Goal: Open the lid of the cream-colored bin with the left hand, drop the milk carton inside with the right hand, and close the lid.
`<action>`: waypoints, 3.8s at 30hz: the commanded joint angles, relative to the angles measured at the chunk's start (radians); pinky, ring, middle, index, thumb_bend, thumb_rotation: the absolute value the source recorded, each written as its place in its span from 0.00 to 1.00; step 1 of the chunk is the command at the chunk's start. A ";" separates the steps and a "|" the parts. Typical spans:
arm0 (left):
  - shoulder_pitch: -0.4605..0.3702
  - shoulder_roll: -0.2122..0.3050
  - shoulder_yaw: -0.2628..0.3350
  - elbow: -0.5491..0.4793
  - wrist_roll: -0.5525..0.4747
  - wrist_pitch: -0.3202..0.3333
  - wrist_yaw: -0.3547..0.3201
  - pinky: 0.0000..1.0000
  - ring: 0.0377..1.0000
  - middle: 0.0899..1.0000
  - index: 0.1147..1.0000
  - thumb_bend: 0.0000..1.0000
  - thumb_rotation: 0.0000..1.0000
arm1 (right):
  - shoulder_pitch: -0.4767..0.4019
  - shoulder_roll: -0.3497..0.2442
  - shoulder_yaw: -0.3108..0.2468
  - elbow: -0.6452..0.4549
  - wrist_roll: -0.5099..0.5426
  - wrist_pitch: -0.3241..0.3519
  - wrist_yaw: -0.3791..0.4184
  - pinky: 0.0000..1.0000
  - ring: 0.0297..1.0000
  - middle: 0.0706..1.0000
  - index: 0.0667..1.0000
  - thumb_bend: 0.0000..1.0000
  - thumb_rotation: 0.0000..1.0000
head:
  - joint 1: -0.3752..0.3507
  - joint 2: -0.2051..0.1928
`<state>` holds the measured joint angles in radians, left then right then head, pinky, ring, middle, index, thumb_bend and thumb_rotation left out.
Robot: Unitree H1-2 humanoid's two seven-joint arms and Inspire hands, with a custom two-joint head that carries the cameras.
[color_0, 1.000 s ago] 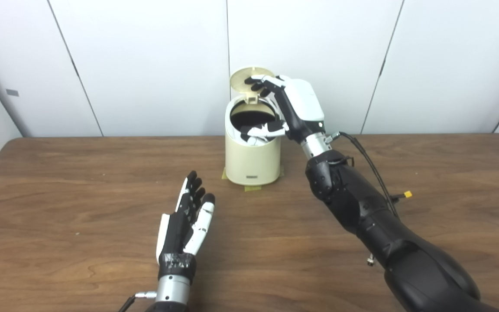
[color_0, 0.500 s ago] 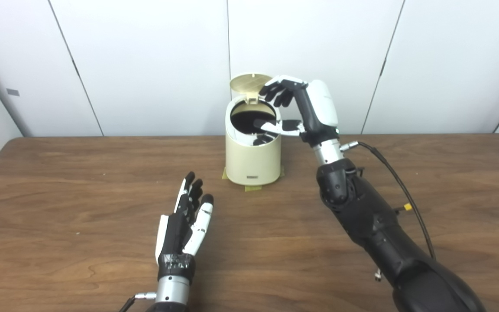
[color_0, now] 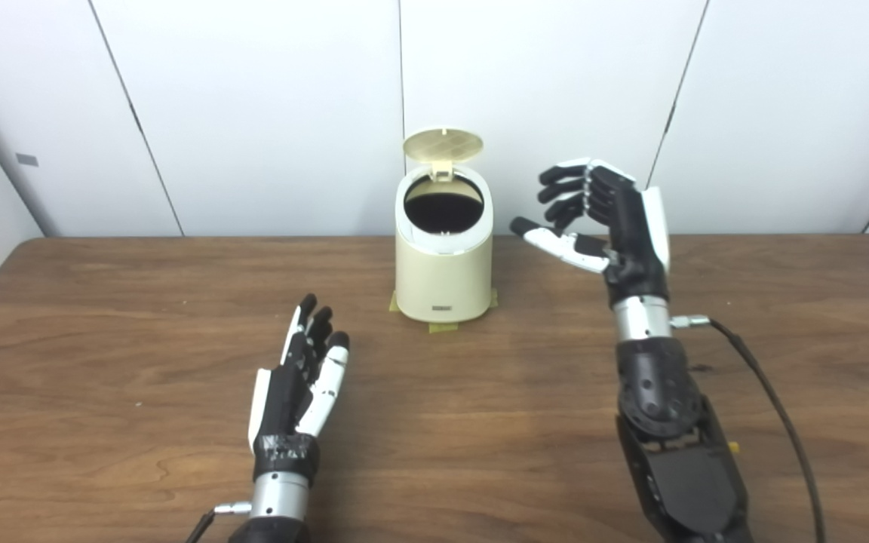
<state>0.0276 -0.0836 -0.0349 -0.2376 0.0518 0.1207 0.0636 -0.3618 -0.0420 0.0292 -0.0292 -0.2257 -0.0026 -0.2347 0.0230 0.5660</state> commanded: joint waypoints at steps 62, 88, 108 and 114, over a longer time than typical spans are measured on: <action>-1.018 0.394 -0.223 0.556 0.234 0.018 -0.353 0.91 0.88 0.81 0.83 0.43 1.00 | 0.397 0.053 0.009 -0.004 0.030 -0.137 0.136 0.77 0.85 0.86 0.92 0.52 1.00 | -0.040 -0.031; -0.968 0.510 -0.412 0.328 0.733 -0.070 -0.472 0.70 0.75 0.71 0.70 0.55 1.00 | 0.390 0.057 0.027 0.027 -0.047 -0.119 0.087 0.68 0.78 0.82 0.93 0.52 1.00 | -0.052 -0.010; -0.866 0.502 -0.448 0.310 0.802 -0.117 -0.585 0.81 0.79 0.76 0.72 0.60 1.00 | 0.392 0.050 0.044 0.002 -0.076 -0.118 0.069 0.66 0.77 0.81 0.93 0.49 1.00 | -0.073 0.007; -0.840 0.504 -0.448 0.289 0.808 -0.114 -0.611 0.81 0.80 0.76 0.72 0.60 1.00 | 0.393 0.047 0.043 0.002 -0.081 -0.111 0.069 0.65 0.77 0.81 0.93 0.51 1.00 | -0.074 0.011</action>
<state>-0.7981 0.4125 -0.4899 0.0684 0.8584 0.0026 -0.5335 0.0011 -0.0036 0.0594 -0.0621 -0.2892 -0.0908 -0.1575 -0.0506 0.5768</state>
